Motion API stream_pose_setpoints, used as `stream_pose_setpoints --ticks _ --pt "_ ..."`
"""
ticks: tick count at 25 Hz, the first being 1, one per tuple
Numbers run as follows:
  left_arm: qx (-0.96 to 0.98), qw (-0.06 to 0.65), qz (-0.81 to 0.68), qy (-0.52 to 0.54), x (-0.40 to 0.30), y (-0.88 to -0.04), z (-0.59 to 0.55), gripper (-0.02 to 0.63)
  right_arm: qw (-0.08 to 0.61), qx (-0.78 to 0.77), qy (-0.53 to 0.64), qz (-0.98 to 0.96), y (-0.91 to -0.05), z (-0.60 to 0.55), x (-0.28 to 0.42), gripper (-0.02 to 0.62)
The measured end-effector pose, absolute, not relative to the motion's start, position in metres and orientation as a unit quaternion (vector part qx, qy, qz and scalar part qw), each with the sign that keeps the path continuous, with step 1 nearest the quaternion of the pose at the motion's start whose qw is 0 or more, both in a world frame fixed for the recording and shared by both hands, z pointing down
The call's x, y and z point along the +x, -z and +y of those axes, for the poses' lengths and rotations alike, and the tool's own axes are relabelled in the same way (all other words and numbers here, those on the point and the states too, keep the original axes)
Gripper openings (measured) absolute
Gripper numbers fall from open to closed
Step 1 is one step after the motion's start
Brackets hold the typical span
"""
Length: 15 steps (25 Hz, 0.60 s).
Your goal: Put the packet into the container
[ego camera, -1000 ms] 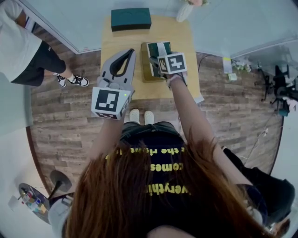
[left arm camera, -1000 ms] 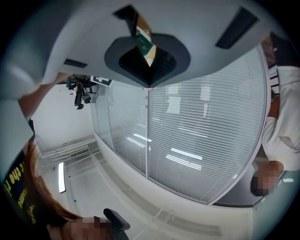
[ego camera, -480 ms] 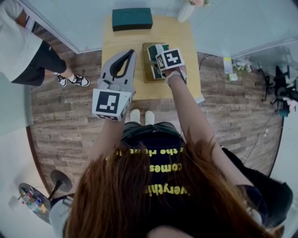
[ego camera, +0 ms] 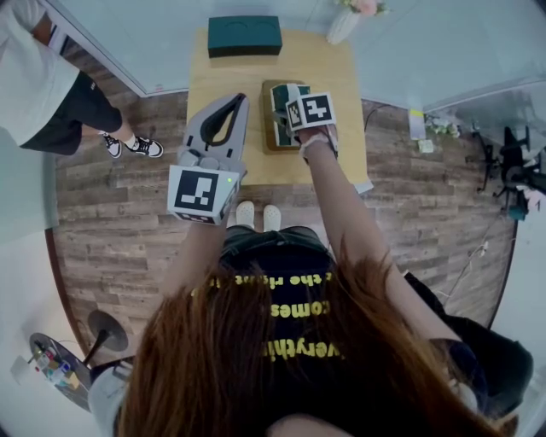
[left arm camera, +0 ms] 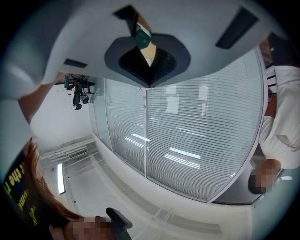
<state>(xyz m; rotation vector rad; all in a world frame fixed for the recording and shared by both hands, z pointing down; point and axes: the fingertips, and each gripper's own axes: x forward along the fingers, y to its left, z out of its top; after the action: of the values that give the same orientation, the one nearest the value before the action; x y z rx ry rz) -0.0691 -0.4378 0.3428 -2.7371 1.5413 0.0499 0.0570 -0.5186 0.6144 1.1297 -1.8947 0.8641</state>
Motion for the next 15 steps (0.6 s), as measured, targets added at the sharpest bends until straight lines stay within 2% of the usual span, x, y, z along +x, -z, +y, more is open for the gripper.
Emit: stream_pose_setpoints --ticks 15 --pt "-0.870 0.002 0.493 -0.010 -0.0688 -0.3440 -0.4384 0.000 0.363 0.451 -0.351 -0.736 -0.6237 -0.5188 0.0544 0.417"
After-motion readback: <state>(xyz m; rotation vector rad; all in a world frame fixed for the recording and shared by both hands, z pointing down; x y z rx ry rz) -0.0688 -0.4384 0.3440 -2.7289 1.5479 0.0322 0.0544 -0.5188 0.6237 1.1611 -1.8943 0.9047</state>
